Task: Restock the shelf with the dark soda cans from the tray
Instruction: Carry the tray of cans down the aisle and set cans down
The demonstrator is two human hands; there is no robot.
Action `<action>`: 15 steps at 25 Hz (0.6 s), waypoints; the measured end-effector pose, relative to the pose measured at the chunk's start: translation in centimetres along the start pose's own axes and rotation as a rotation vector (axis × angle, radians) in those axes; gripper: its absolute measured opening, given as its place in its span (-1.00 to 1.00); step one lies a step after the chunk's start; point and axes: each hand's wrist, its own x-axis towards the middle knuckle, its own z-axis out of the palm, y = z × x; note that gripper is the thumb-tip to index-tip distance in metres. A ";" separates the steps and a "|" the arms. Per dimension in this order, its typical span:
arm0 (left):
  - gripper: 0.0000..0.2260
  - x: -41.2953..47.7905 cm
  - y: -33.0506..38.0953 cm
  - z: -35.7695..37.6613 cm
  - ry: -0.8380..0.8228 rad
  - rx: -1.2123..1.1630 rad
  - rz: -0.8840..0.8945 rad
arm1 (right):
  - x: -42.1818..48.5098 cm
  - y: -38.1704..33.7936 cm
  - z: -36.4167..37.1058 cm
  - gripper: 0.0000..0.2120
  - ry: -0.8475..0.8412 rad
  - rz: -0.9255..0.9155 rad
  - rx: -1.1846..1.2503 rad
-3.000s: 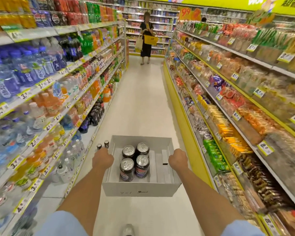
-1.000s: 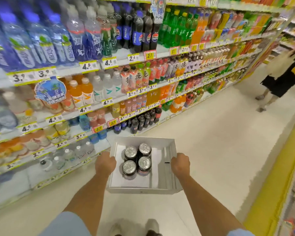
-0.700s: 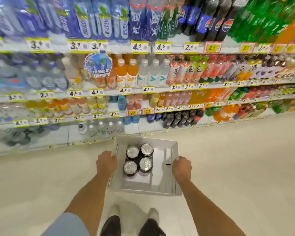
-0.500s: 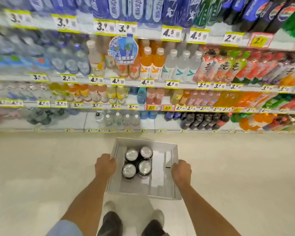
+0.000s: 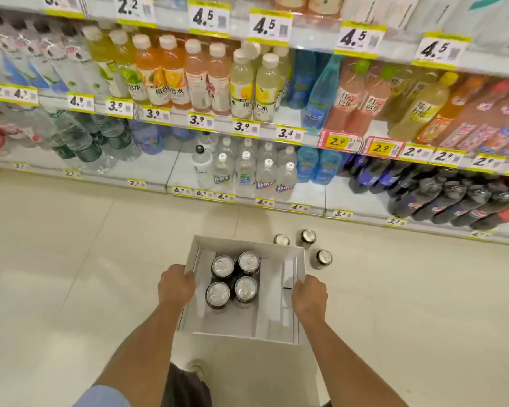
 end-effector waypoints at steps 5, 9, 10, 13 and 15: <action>-0.81 9.8 -5.1 8.6 0.009 -0.021 -0.011 | 7.6 1.4 11.6 -0.80 0.017 -0.048 0.018; -0.83 14.5 -7.7 12.5 0.026 -0.054 -0.047 | 11.8 2.2 17.5 -0.78 0.010 -0.055 0.002; -0.83 15.5 -8.1 13.3 0.024 -0.058 -0.046 | 12.6 2.2 18.6 -0.78 0.014 -0.058 0.001; -0.81 18.4 -8.9 15.3 0.031 -0.078 -0.049 | 15.1 2.1 20.9 -0.78 0.021 -0.080 -0.025; -0.79 20.0 -9.3 16.5 0.033 -0.107 -0.045 | 16.4 1.9 22.0 -0.77 0.043 -0.083 -0.041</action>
